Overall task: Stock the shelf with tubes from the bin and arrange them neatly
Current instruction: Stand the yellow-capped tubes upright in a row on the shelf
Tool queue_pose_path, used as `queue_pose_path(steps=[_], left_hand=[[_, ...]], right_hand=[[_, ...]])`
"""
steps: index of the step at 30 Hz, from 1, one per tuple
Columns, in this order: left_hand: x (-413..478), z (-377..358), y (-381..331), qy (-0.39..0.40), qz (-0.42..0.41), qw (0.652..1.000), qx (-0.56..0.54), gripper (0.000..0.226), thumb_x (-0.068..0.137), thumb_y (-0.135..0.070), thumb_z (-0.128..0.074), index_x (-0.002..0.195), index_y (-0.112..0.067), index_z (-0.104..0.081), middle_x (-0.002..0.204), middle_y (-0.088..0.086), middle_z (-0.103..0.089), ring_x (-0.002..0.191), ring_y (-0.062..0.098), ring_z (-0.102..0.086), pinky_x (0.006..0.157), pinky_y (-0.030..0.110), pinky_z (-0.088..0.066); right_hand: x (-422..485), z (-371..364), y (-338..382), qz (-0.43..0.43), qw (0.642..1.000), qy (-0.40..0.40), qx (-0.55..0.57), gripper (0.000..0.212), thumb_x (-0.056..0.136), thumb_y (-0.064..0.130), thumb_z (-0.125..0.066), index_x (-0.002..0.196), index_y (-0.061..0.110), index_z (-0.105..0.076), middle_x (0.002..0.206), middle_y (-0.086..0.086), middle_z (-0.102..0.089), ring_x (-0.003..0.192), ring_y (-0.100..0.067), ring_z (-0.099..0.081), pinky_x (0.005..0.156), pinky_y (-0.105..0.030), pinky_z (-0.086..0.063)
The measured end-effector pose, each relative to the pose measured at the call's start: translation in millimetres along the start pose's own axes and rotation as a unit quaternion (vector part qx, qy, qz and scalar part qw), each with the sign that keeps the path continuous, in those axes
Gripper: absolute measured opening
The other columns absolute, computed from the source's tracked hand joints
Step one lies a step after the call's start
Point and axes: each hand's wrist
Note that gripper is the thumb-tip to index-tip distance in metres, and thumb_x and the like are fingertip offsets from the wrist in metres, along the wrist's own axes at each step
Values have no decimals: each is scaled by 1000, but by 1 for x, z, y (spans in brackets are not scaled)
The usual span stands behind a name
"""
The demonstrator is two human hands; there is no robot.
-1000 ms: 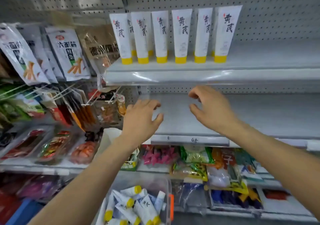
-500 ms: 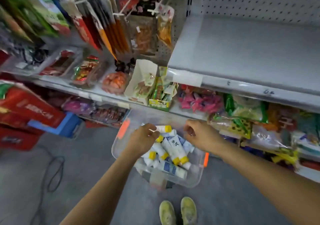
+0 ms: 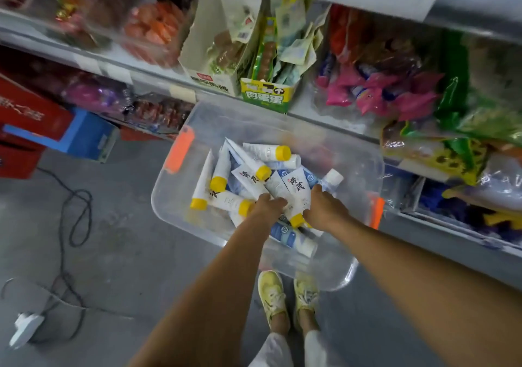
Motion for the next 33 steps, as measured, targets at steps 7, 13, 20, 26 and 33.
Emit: queue_pose_path(steps=[7,13,20,26,33], left_hand=[[33,-18,-4,-19,24,991,-131,47,96,-18,-52,142,-13,-42,141,14,-47,128,33,-46,100,35,-40],[20,-21,0,-120,-43,991,-29,23,96,-27,-49,116,-17,-54,114,14,-60,104,33,-59,93,42,-51],[-50,11,-19,-64,-98,983,-144,31,100,-9,-39,131,-15,-45,91,4,-51,74,22,-53,47,21,-49],[-133,26,-42,-19,-86,962,-260,30,96,-17,-46,124,-23,-36,100,17,-50,67,27,-52,56,34,-53],[-231,12,-81,-31,-206,958,-196,29,95,-32,-44,89,-8,-60,67,9,-58,53,19,-47,42,22,-35]], right_hand=[[24,-33,3,-39,998,-49,-1,56,88,26,-63,128,8,-29,126,-18,-50,111,-35,-57,76,-38,-44],[22,-16,9,-86,991,10,100,68,84,40,-62,135,7,-33,128,-13,-57,113,-33,-58,82,-37,-46],[-36,38,16,-81,934,30,347,54,74,21,-70,115,8,-37,95,-19,-61,54,-25,-56,38,-21,-33],[-112,85,21,7,885,-37,464,29,89,41,-59,98,13,-60,68,-5,-61,49,-15,-58,41,-18,-39],[-192,155,5,111,871,-68,474,26,73,42,-51,93,26,-52,79,-10,-61,58,-24,-60,45,-24,-41]])
Point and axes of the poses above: each hand's wrist, its own x-axis towards the middle knuckle, its own z-axis out of the back of the hand, y = z × x
